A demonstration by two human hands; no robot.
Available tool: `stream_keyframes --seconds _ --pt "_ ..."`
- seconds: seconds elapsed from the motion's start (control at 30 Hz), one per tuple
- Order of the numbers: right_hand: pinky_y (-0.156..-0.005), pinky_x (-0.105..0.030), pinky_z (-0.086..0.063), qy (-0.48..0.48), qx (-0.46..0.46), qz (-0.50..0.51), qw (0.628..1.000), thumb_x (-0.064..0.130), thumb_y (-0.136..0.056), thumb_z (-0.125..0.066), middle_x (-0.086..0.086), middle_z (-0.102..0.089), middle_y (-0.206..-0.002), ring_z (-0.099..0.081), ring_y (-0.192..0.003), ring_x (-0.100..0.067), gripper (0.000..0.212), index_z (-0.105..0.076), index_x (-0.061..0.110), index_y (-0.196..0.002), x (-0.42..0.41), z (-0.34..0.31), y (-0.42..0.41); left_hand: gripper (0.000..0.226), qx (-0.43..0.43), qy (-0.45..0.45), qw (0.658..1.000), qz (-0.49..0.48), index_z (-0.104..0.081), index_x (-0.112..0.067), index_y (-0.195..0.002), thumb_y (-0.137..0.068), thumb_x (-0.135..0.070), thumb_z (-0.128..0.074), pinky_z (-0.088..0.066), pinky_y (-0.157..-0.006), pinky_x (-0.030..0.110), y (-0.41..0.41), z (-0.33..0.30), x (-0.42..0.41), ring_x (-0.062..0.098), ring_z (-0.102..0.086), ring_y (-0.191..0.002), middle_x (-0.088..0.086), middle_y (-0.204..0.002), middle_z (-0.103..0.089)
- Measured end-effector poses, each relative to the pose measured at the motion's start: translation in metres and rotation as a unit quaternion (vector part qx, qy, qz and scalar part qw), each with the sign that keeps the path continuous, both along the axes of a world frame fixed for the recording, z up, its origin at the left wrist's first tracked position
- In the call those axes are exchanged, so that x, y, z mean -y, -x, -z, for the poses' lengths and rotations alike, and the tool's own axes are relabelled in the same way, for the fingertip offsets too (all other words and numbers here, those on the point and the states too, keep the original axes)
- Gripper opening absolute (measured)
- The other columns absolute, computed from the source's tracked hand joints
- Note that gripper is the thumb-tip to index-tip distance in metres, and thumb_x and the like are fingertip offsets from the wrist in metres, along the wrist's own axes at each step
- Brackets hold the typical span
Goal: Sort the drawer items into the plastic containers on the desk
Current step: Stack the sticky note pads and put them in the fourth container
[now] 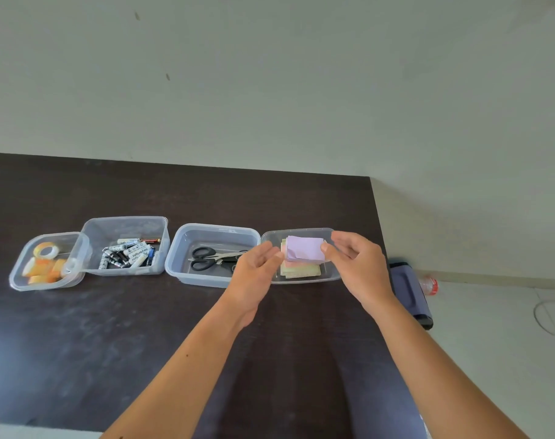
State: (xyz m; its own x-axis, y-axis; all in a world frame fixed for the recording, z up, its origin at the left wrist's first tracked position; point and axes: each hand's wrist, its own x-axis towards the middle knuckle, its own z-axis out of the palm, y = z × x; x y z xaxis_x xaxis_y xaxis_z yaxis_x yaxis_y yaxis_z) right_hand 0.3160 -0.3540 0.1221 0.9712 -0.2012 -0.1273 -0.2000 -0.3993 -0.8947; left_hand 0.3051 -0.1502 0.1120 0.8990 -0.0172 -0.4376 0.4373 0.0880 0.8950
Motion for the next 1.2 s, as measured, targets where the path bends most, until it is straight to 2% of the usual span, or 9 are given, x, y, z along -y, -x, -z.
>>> stream_keyframes --seconds 0.1,0.3,0.5,0.63,0.73,0.83,1.0,1.13,1.2 --pt "-0.103 -0.024 -0.055 -0.011 0.013 0.003 1.0 0.028 -0.094 -0.079 0.007 -0.073 -0.132 -0.067 -0.118 -0.001 0.042 -0.071 0.016 -0.134 0.0 -0.01 0.023 0.061 0.005 0.026 1.0 -0.012 -0.042 -0.013 -0.159 -0.104 -0.026 -0.065 -0.035 -0.127 0.045 0.022 -0.004 -0.011 0.016 -0.053 -0.142 0.002 -0.151 -0.059" --pt "-0.103 -0.023 -0.056 -0.057 0.028 0.02 0.998 0.027 -0.091 -0.082 0.012 -0.075 -0.125 -0.068 -0.115 0.007 0.039 -0.072 0.021 -0.129 -0.005 -0.013 0.085 0.053 0.022 0.074 0.997 -0.003 -0.048 -0.013 -0.154 -0.103 -0.016 -0.066 -0.042 -0.122 0.039 0.078 -0.012 -0.03 0.012 -0.06 -0.135 0.003 -0.143 -0.066" --pt "-0.102 -0.022 -0.055 -0.06 0.008 0.009 0.998 0.029 -0.089 -0.084 0.012 -0.075 -0.123 -0.07 -0.116 0.003 0.039 -0.073 0.025 -0.127 -0.021 -0.006 0.196 0.041 0.026 0.085 0.996 0.03 -0.061 -0.02 -0.141 -0.101 -0.015 -0.068 -0.046 -0.119 0.044 0.185 -0.006 -0.059 0.018 -0.064 -0.133 0.002 -0.138 -0.071" --pt "-0.096 -0.013 -0.053 -0.045 -0.021 -0.021 0.999 0.029 -0.089 -0.084 0.014 -0.076 -0.121 -0.069 -0.115 0.006 0.036 -0.074 0.029 -0.124 -0.027 0.007 0.276 0.05 0.023 0.072 0.996 0.05 -0.061 -0.019 -0.141 -0.093 -0.02 -0.076 -0.048 -0.116 0.043 0.261 0.005 -0.08 0.017 -0.067 -0.13 0.001 -0.135 -0.073" --pt "-0.104 -0.02 -0.053 -0.044 -0.061 -0.046 0.996 0.03 -0.088 -0.085 0.015 -0.076 -0.122 -0.069 -0.115 0.006 0.038 -0.073 0.031 -0.123 -0.031 0.023 0.333 0.054 0.024 0.008 0.997 0.076 -0.061 -0.024 -0.141 -0.089 -0.027 -0.077 -0.047 -0.117 0.041 0.315 0.021 -0.096 0.012 -0.067 -0.129 -0.004 -0.135 -0.074" --pt "-0.109 -0.026 -0.052 -0.035 -0.096 -0.073 0.992 0.035 -0.082 -0.09 0.017 -0.076 -0.122 -0.069 -0.116 0.003 0.043 -0.073 0.032 -0.122 -0.029 0.048 0.382 0.055 0.016 -0.055 0.993 0.103 -0.059 -0.023 -0.144 -0.093 -0.021 -0.081 -0.049 -0.117 0.037 0.364 0.045 -0.109 0.005 -0.068 -0.126 -0.007 -0.135 -0.073" --pt "-0.108 -0.025 -0.047 0.014 -0.149 -0.122 0.981 0.05 -0.069 -0.094 0.024 -0.072 -0.124 -0.063 -0.122 0.005 0.059 -0.072 0.041 -0.123 -0.017 0.086 0.442 0.064 0.002 -0.12 0.985 0.121 -0.065 -0.023 -0.136 -0.078 -0.019 -0.092 -0.05 -0.112 0.026 0.424 0.084 -0.121 0.001 -0.068 -0.123 -0.012 -0.127 -0.076" --pt "-0.094 -0.012 -0.044 0.085 -0.16 -0.173 0.968 0.041 -0.065 -0.099 0.026 -0.07 -0.118 -0.058 -0.114 0.014 0.063 -0.073 0.04 -0.122 -0.005 0.112 0.465 0.057 0.028 -0.249 0.956 0.153 -0.072 -0.036 -0.12 -0.069 -0.028 -0.097 -0.049 -0.091 0.004 0.45 0.109 -0.124 -0.001 -0.068 -0.114 -0.023 -0.116 -0.075" --pt "-0.092 -0.012 -0.046 0.127 -0.153 -0.213 0.957 0.04 -0.066 -0.099 0.026 -0.068 -0.114 -0.06 -0.111 0.011 0.06 -0.072 0.039 -0.12 0.002 0.124 0.471 0.052 0.049 -0.287 0.943 0.159 -0.074 -0.038 -0.114 -0.069 -0.028 -0.098 -0.049 -0.084 0.001 0.456 0.119 -0.126 0.0 -0.069 -0.108 -0.022 -0.113 -0.074"
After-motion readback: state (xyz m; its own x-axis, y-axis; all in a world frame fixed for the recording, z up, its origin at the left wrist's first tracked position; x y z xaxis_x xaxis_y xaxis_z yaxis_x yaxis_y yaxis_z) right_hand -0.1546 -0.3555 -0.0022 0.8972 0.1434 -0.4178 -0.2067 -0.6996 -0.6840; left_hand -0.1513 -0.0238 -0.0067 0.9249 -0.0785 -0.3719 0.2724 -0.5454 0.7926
